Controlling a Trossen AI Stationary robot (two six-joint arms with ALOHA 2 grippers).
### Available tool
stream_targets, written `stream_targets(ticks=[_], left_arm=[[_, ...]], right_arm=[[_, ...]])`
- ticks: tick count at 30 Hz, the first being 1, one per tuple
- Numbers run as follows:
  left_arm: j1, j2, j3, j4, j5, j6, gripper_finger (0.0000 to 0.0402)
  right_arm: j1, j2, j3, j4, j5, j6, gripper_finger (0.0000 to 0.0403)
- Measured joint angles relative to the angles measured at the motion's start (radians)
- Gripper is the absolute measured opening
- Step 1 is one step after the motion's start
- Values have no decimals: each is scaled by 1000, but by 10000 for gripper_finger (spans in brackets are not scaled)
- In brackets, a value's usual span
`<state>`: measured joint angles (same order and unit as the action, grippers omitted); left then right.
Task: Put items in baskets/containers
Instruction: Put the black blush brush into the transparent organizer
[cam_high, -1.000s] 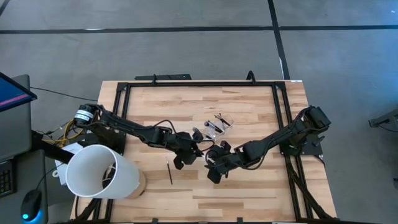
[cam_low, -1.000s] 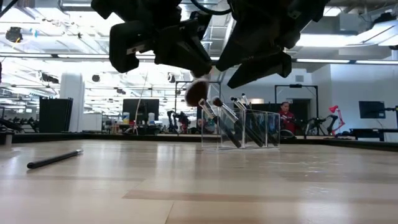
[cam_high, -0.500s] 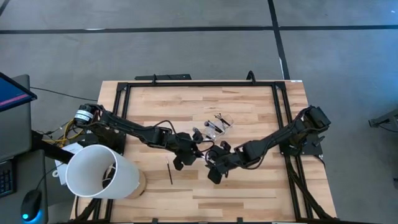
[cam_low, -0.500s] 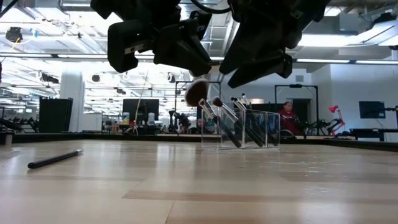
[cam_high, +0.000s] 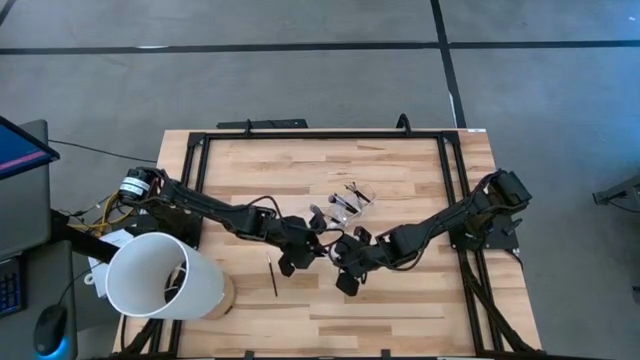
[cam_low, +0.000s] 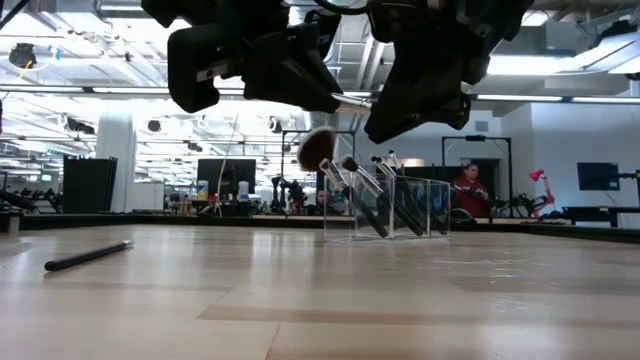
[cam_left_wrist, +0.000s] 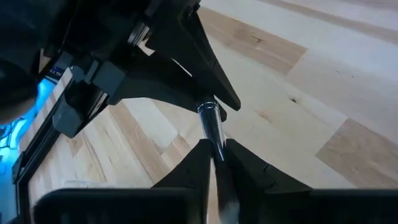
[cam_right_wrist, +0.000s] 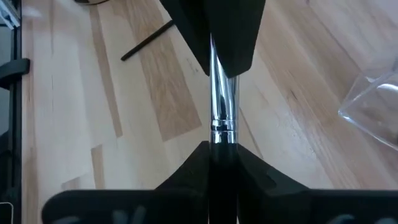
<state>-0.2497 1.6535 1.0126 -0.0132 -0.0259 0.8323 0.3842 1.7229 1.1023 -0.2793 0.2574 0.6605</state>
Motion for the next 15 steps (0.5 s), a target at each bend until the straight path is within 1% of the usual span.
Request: stream_targets(ticks=[5,10,12,13,15], left_arm=[[2,-14,0,-3,-49,-1,81],[16,-96,-1,-9,-60,-57,115],[28,-140,-1,-13,-44,-132,129],[39,-167,-2,-10,-22,-180,136],[70,-212,-17,11,58,-281,148]], right_arm=[[8,0,0,-21,39,-3,28],[44,-1,1,-89,102,40,28],[72,-1,1,-125,172,71,28],[90,-4,1,-142,225,86,28],[129,-17,1,-182,347,120,28]])
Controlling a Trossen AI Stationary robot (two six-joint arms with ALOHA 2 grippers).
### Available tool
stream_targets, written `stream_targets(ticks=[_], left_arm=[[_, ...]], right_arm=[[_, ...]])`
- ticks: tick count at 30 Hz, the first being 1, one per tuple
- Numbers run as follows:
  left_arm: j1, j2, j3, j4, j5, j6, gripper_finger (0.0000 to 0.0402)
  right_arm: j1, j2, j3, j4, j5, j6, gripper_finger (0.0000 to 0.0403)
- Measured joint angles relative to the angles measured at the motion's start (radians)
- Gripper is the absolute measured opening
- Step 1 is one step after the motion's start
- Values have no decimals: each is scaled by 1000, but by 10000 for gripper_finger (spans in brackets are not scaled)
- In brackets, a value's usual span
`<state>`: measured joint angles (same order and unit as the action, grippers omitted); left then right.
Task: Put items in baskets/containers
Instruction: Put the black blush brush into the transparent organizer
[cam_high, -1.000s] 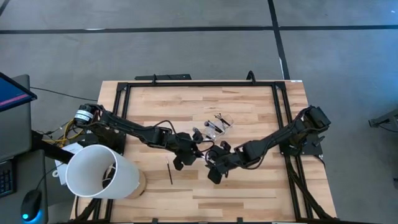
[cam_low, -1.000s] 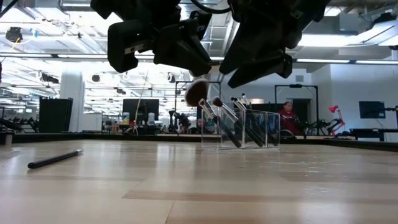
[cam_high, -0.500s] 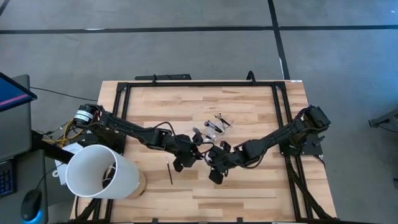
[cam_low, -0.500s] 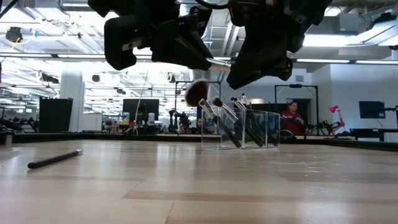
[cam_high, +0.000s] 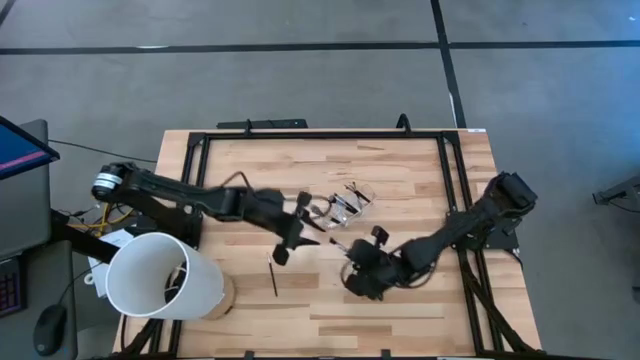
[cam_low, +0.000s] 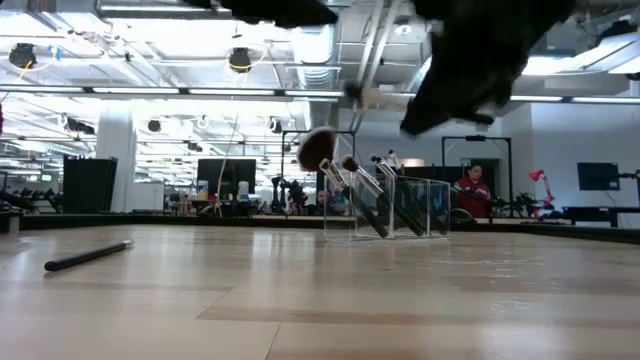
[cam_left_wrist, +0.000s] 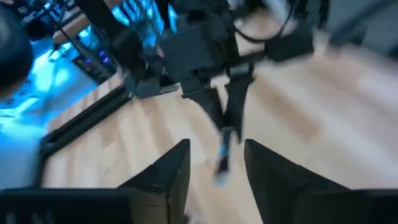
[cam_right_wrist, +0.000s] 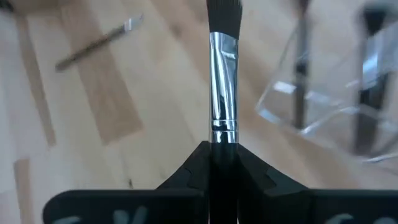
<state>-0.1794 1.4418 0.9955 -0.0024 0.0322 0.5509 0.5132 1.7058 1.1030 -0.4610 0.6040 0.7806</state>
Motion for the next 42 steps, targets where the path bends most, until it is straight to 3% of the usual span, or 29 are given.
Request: stream_targets(ticks=[3,7,11,15,18,23,26,30,35,39,42], left_arm=[[60,-46,-43,66,160,-117,162],[129,-61,-142,311,306,-212,169],[168,-23,-230,628,353,-314,170],[175,44,-271,857,380,-420,170],[164,110,-272,965,394,-457,171],[139,172,-273,1136,441,-491,171],[128,175,-273,1193,477,-531,171],[111,175,-273,1192,454,-533,171],[100,175,-272,1230,437,-535,171],[78,178,-270,1231,329,-537,165],[67,180,-270,1232,319,-533,154]], right_arm=[[65,-35,0,-45,161,32,28],[125,-99,-5,-21,283,-11,28],[144,-170,-58,108,323,-101,28],[146,-210,-138,375,320,-298,29],[135,-218,-198,625,291,-490,30],[77,-218,-270,923,123,-673,29],[46,-218,-277,934,73,-679,31],[11,-214,-277,979,-34,-716,32],[-25,-213,-277,979,-86,-721,28],[-53,-213,-277,979,-109,-721,34],[-78,-213,-277,979,-117,-726,35]])
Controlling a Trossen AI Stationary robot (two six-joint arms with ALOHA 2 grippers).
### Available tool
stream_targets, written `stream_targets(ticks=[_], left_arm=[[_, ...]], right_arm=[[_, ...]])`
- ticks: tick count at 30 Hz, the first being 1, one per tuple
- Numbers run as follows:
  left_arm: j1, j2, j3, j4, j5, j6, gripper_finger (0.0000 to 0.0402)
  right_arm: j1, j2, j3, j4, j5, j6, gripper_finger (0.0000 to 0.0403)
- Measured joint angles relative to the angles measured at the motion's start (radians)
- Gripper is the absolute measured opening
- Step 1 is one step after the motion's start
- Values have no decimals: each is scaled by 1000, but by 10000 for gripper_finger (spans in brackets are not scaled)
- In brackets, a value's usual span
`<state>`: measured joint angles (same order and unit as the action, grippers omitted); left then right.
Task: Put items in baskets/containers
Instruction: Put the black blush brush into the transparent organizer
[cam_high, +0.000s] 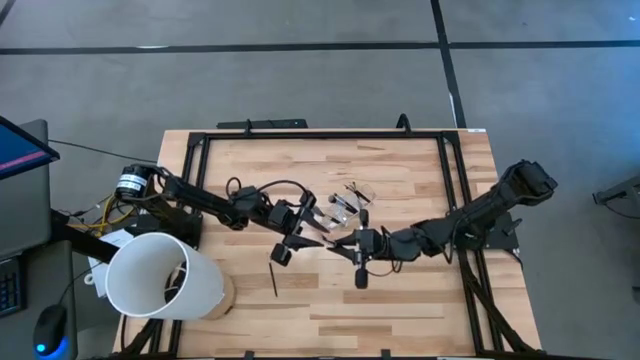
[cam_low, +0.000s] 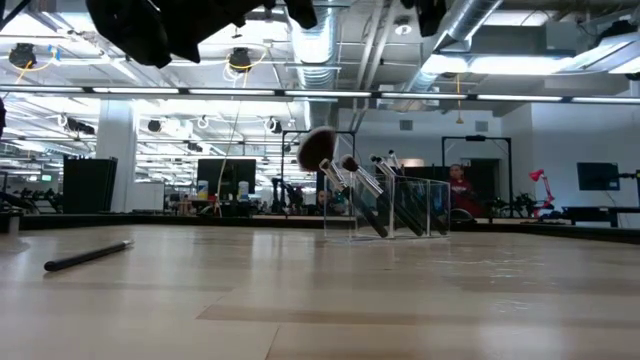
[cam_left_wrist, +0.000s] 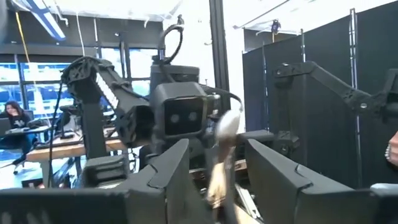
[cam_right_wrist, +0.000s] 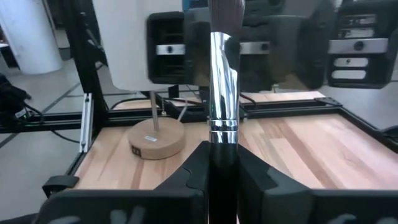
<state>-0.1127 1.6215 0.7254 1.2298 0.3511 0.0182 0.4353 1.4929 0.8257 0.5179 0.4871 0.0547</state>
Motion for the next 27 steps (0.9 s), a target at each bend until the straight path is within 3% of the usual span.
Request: stream_targets(ticks=[8,15,20,27], left_arm=[[1,0,0,0,0,8,107],[4,0,0,-9,-1,17,30],[4,0,0,-27,-5,13,30],[6,0,-1,-104,-46,3,24]], right_arm=[[-73,1,0,41,-123,-25,29],[-75,1,0,31,-153,-3,31],[-63,1,0,8,-146,5,30],[-70,1,0,-34,-143,17,103]])
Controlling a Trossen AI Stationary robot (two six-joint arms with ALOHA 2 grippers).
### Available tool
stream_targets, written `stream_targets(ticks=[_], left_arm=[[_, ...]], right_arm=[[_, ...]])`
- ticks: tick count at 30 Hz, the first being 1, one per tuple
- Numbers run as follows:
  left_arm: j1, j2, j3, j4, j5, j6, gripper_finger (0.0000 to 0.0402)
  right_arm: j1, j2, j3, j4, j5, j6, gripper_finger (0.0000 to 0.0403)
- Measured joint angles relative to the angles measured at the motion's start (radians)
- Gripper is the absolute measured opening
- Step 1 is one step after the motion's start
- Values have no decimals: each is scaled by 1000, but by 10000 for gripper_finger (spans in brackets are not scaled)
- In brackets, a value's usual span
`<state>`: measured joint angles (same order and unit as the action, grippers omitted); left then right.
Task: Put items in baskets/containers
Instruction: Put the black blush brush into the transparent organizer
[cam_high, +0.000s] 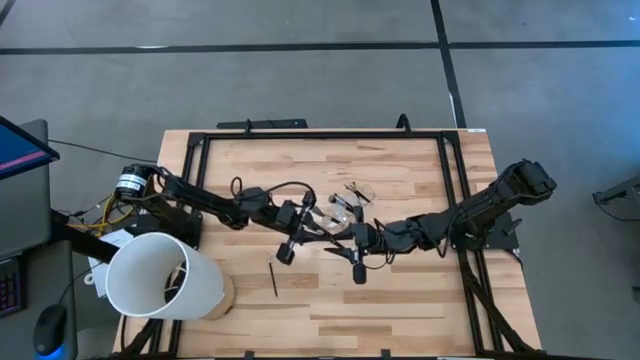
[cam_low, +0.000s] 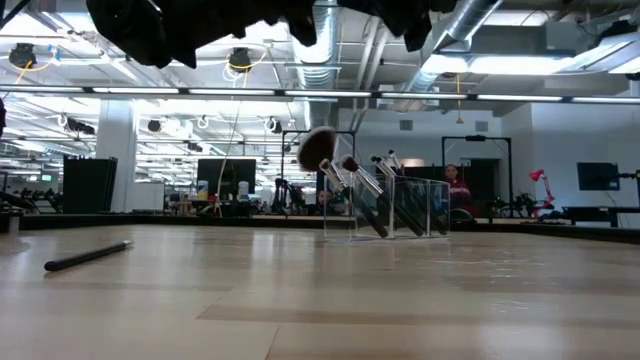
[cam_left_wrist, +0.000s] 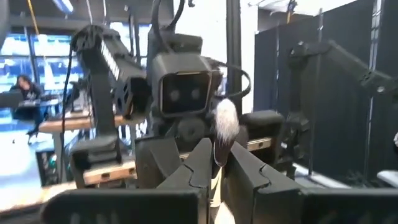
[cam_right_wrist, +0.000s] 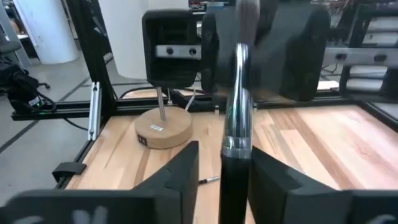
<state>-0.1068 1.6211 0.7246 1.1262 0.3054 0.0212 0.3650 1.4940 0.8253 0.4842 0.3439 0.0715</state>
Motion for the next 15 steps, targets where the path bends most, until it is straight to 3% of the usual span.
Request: stream_targets(ticks=[7,15], left_arm=[[39,0,0,-120,-3,-4,30],[44,0,0,-166,-6,-3,25]], right_arm=[[-27,-2,0,-32,2,10,138],[-34,-1,0,-62,1,34,116]])
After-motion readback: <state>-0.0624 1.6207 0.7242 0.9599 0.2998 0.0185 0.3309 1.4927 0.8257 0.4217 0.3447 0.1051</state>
